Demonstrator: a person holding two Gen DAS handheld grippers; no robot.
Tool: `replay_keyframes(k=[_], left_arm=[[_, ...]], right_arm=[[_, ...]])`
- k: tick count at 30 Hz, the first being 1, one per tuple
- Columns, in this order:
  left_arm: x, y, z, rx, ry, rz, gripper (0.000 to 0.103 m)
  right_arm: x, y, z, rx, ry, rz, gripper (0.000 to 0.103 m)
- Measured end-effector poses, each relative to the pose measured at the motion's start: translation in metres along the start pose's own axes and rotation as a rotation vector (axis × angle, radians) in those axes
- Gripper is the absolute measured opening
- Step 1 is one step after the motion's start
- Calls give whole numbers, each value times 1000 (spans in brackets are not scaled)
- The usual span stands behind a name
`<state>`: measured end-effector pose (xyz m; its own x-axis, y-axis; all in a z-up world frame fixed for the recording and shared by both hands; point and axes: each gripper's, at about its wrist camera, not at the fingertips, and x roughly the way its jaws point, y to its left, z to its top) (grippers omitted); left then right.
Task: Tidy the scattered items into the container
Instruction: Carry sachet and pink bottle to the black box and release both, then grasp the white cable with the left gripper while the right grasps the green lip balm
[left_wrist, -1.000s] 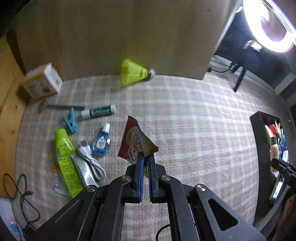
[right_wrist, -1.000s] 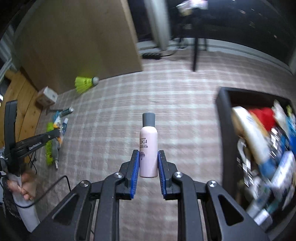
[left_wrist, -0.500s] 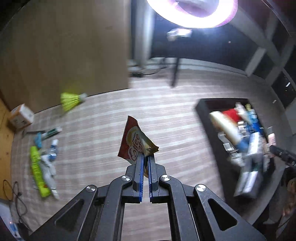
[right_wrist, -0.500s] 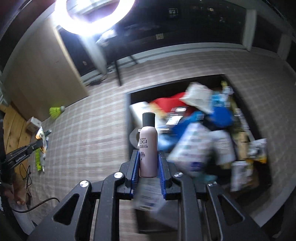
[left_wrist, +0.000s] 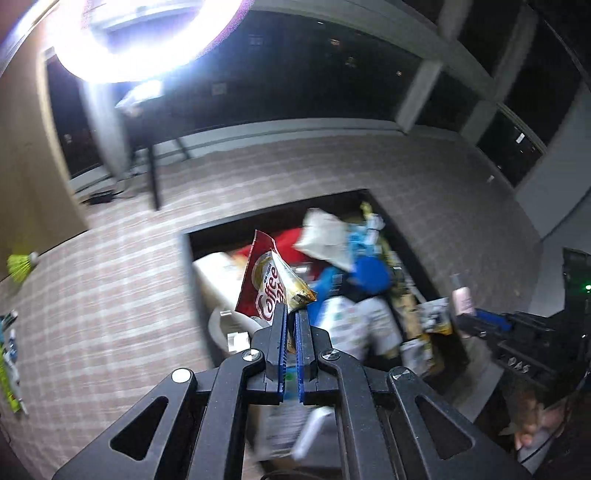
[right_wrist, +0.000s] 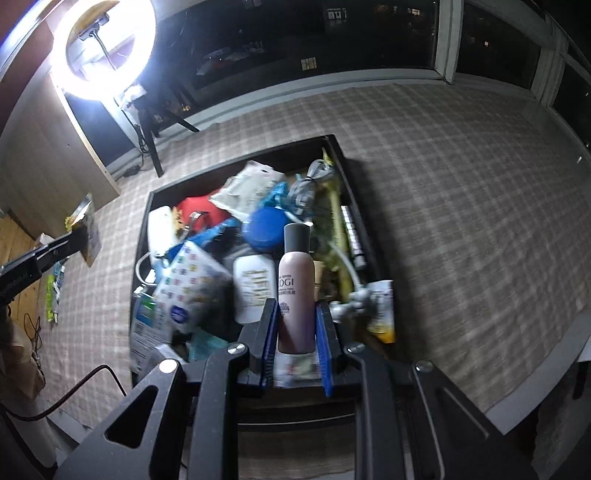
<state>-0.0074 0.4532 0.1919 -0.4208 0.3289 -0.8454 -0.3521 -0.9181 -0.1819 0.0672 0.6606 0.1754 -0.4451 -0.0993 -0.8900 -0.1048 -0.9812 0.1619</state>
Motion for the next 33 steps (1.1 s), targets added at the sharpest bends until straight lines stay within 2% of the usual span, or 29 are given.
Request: replay_keyframes(k=[4,5,6,7,8,10,16,20,26,33], left_arm=[[8,-37,7,53,5,-30,6],[10,-44,9,62,8,-31,17],[11,-48,12,62,8,-18,41],[11,-50,14,61,-6,-10,49],[11,-52,16,60,-20,2,48],[10,-47,17,50,-17,7,47],[5,-21,14,4,-15,47,47],[-6,10,3,-35,-27,112,47],[-25,88,-21,-135,-24,191,47],[-60,216,-68,-290,-10,299,47]], right_arm=[[2,-9,0,-26,14,13,20],[2,-8,-1,-38,13,21,20],[1,-7,0,-53,9,31,20],[0,-7,1,-60,5,32,23],[-1,-8,3,-59,5,28,32],[-4,-9,6,-53,-18,38,40],[-5,-2,14,-65,-32,24,42],[-1,18,19,-94,-36,50,42],[10,71,30,-167,-49,94,42],[33,169,35,-252,-25,156,42]])
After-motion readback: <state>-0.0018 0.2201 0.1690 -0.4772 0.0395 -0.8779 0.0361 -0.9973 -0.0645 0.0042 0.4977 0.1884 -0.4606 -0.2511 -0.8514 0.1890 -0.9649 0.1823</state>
